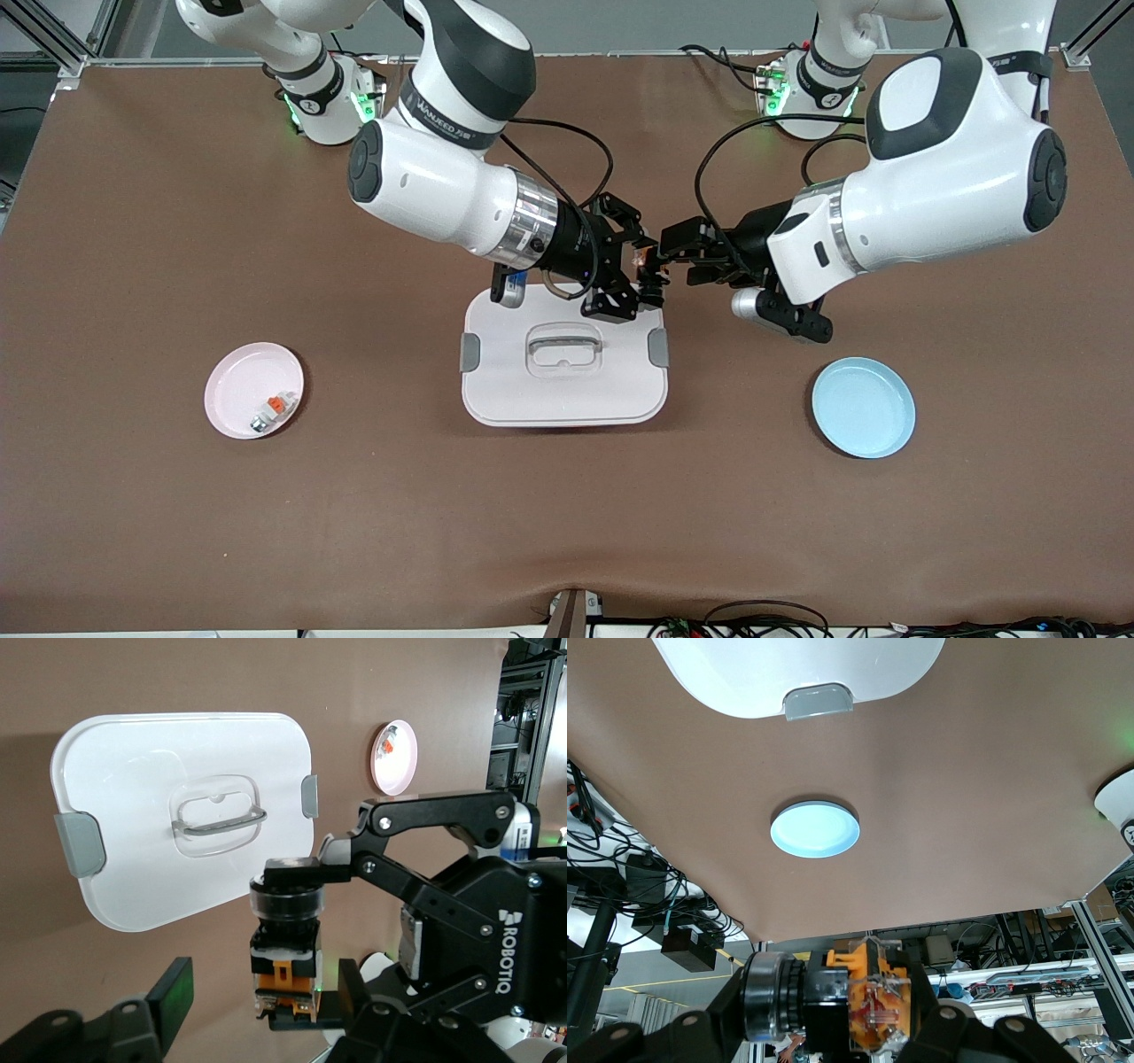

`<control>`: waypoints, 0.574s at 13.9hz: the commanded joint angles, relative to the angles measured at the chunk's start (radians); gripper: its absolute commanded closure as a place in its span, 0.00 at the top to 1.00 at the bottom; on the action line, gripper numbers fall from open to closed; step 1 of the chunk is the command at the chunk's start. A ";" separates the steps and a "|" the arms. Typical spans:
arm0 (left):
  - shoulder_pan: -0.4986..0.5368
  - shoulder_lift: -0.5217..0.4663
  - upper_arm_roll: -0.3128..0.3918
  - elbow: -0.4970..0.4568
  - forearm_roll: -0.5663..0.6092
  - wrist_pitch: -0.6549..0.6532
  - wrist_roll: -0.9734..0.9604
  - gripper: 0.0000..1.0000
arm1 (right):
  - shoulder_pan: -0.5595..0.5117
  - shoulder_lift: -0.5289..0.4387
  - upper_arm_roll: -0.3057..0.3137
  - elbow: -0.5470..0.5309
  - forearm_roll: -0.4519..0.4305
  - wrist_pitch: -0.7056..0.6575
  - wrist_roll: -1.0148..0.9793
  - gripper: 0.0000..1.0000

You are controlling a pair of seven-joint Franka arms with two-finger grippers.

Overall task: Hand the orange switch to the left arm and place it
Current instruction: 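Close the left gripper on the switch held by the right gripper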

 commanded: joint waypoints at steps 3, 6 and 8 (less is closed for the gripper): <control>-0.009 0.036 -0.001 0.018 -0.036 -0.004 -0.017 0.70 | 0.010 0.022 -0.010 0.036 -0.001 0.002 0.012 0.00; -0.015 0.038 -0.003 0.018 -0.036 -0.004 -0.017 0.62 | 0.010 0.024 -0.010 0.036 -0.001 0.008 0.012 0.00; -0.021 0.036 -0.001 0.019 -0.036 -0.004 -0.017 0.42 | 0.010 0.025 -0.010 0.036 -0.001 0.011 0.011 0.00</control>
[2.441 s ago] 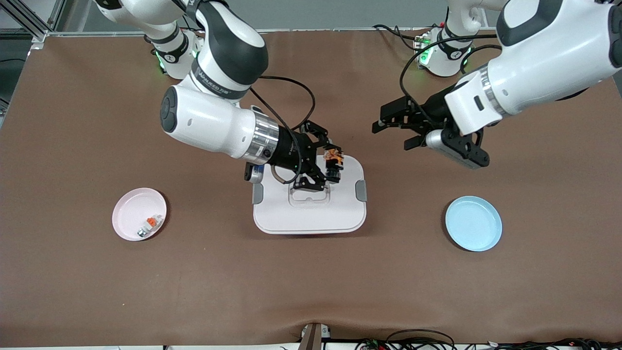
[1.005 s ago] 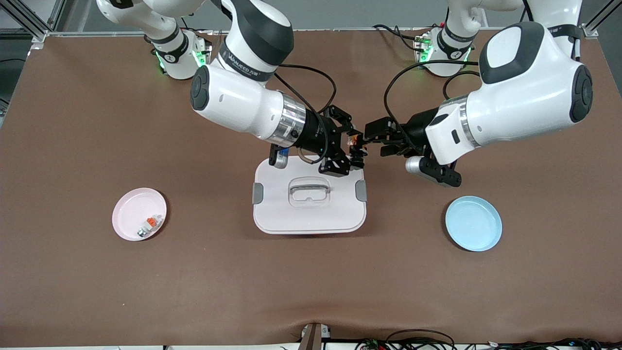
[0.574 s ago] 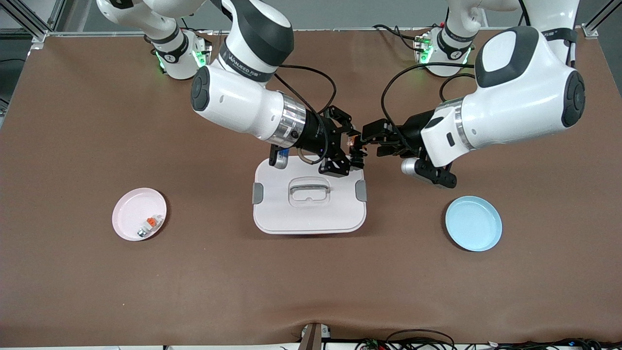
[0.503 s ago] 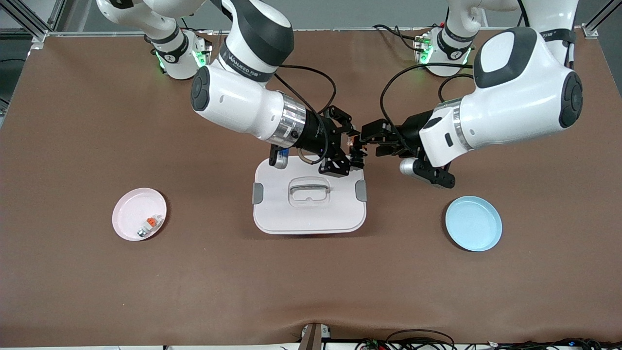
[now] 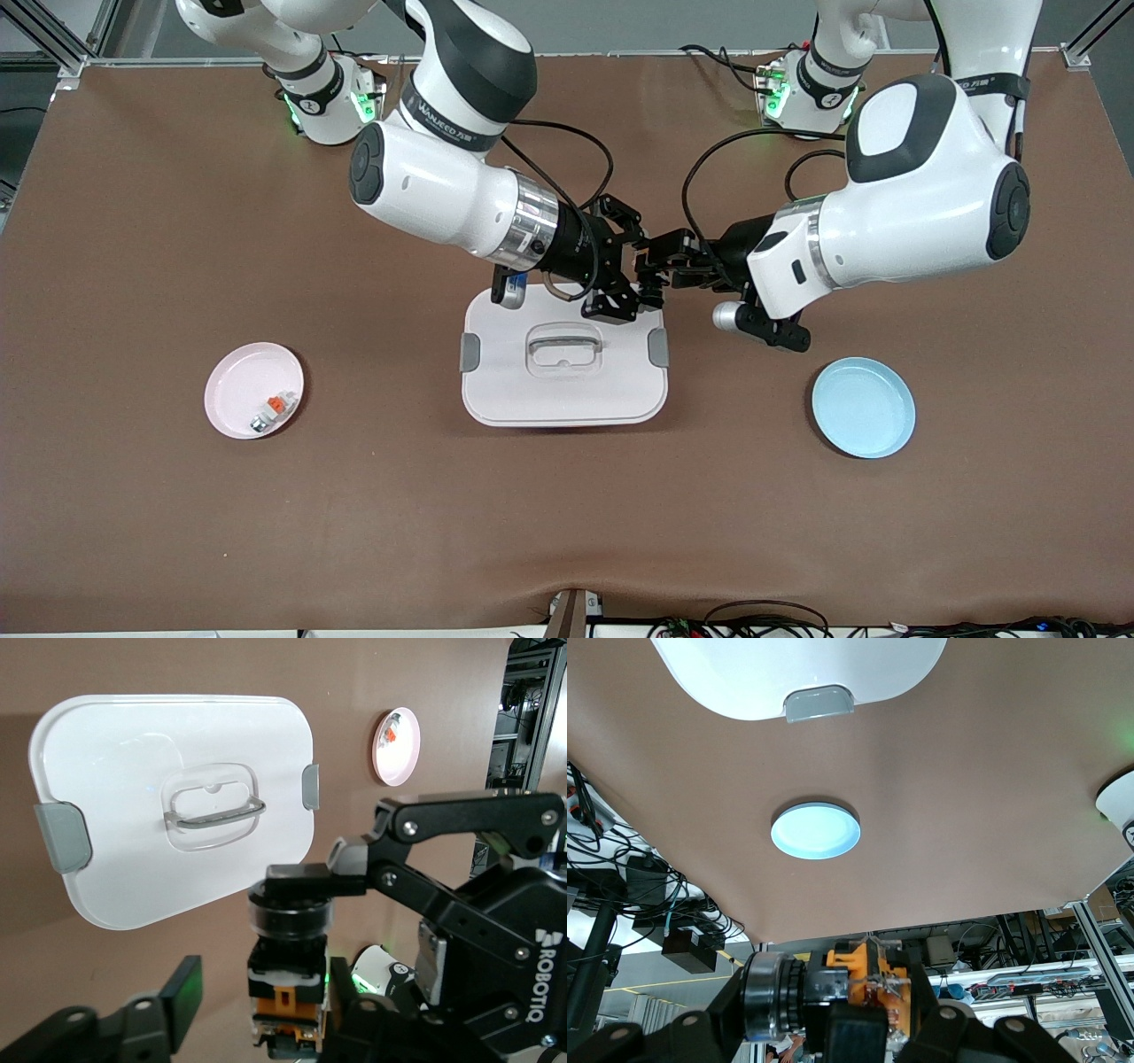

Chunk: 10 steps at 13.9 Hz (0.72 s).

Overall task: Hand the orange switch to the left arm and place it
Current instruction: 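Close the left gripper on the switch held by the right gripper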

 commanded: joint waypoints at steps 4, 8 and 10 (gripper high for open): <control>-0.011 -0.003 0.003 0.020 -0.011 -0.006 -0.015 0.00 | 0.010 0.020 -0.010 0.036 -0.001 0.007 0.011 0.00; -0.009 -0.006 0.004 0.020 -0.006 -0.009 -0.015 0.00 | 0.010 0.020 -0.010 0.036 -0.001 0.007 0.011 0.00; -0.008 -0.008 0.006 0.022 -0.005 -0.012 -0.015 0.00 | 0.010 0.020 -0.010 0.034 -0.004 0.007 0.006 0.39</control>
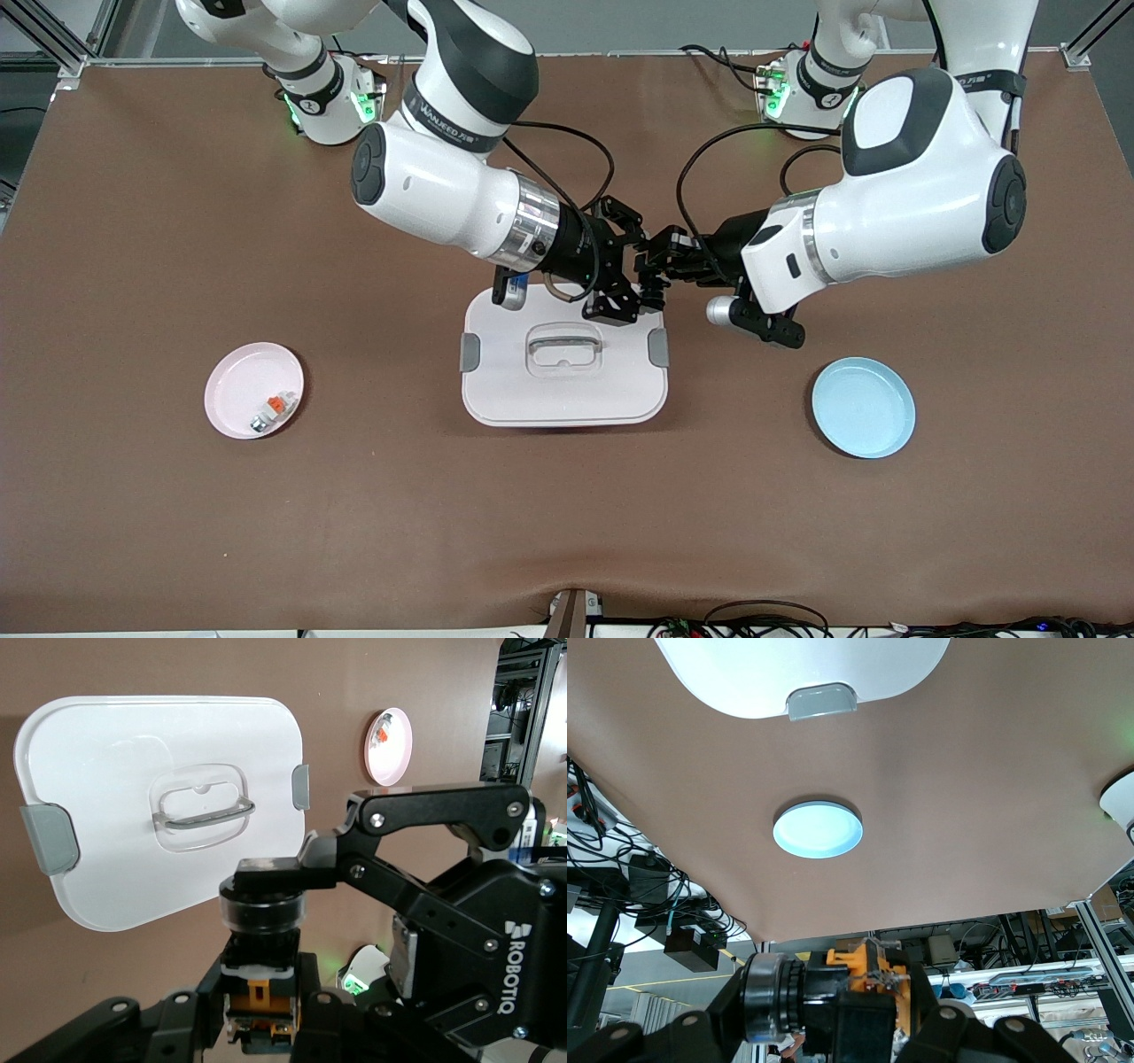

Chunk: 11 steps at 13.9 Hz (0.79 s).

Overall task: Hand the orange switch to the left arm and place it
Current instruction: 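Open the right gripper and withdraw it while the left gripper pulls back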

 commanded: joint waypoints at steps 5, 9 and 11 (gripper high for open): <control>0.011 -0.015 0.013 0.011 0.016 -0.048 -0.011 0.00 | 0.015 0.017 -0.008 0.030 -0.026 -0.001 -0.006 1.00; 0.014 -0.032 0.013 0.009 0.063 -0.088 -0.011 0.00 | 0.019 0.017 -0.008 0.030 -0.026 -0.001 -0.006 1.00; 0.017 -0.034 0.016 0.009 0.085 -0.108 -0.011 0.00 | 0.012 0.015 -0.011 0.030 -0.030 -0.005 -0.044 1.00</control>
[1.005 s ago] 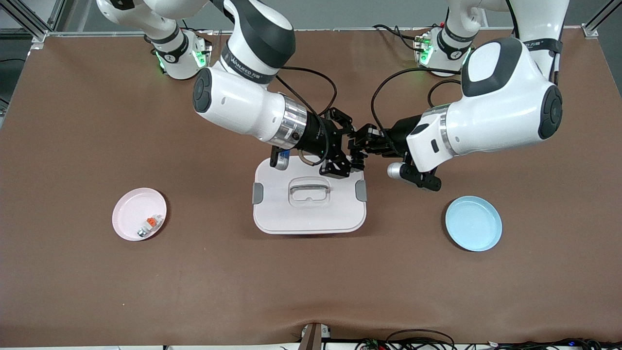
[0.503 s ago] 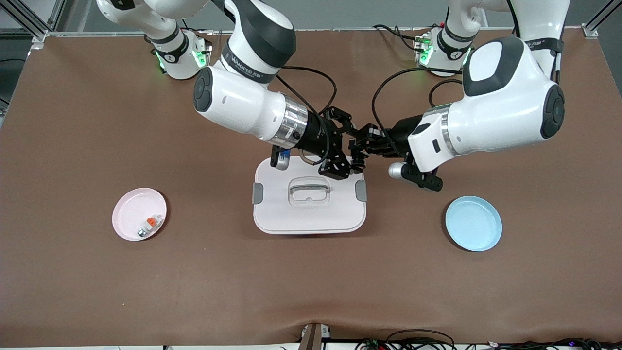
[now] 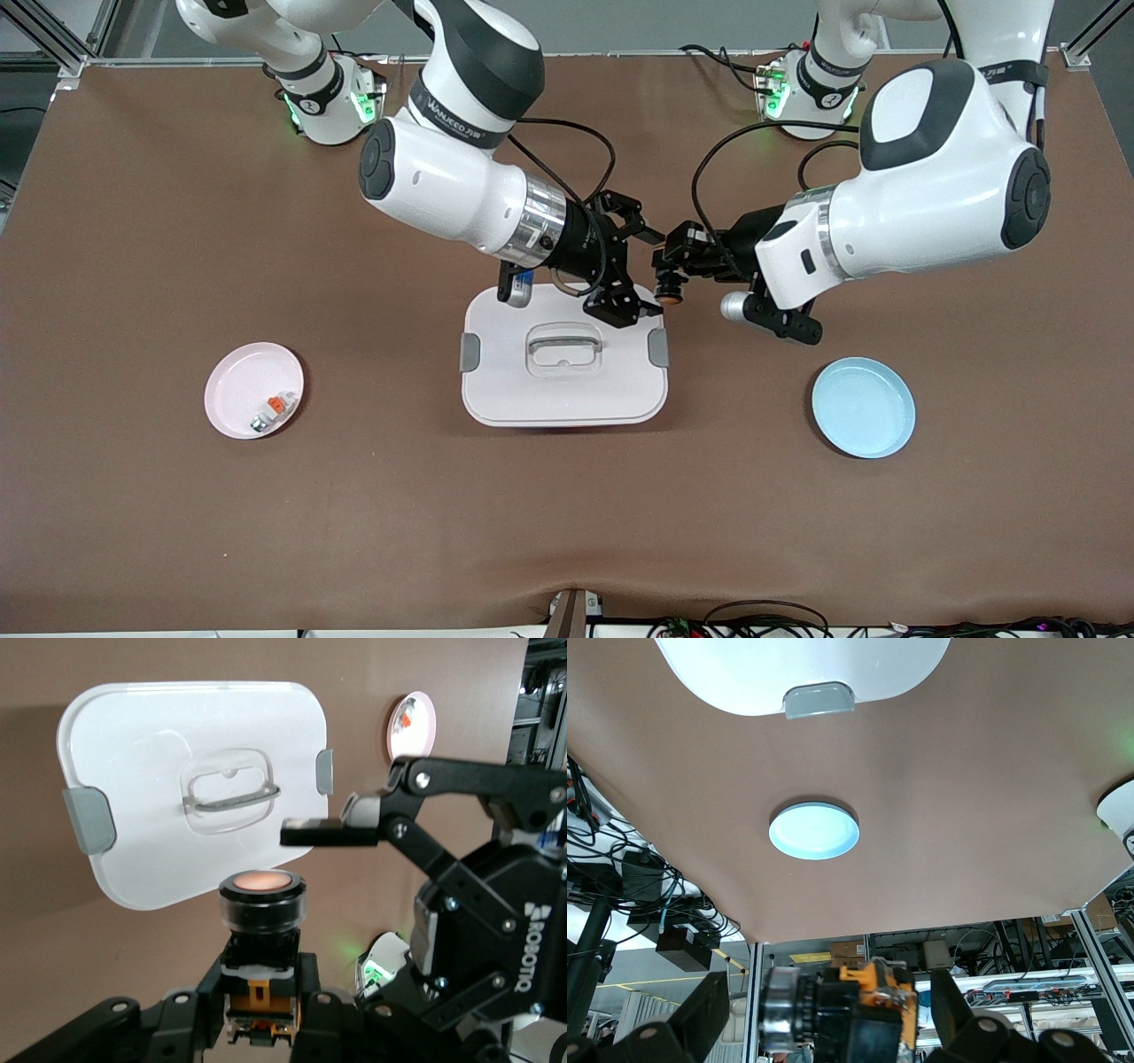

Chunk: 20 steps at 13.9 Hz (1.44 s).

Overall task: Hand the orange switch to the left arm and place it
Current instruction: 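Open the right gripper and withdraw it while the left gripper pulls back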

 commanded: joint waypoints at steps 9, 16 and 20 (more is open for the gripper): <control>0.027 -0.025 0.005 0.002 0.144 -0.035 -0.053 0.00 | -0.053 -0.029 -0.012 0.030 -0.374 -0.408 -0.617 1.00; 0.030 -0.025 0.007 0.004 0.203 -0.034 -0.056 0.00 | -0.063 -0.070 -0.023 0.024 -0.654 -0.571 -1.041 1.00; 0.044 -0.027 0.018 0.004 0.236 -0.035 -0.054 0.00 | -0.117 -0.116 -0.029 0.014 -0.723 -0.652 -1.271 1.00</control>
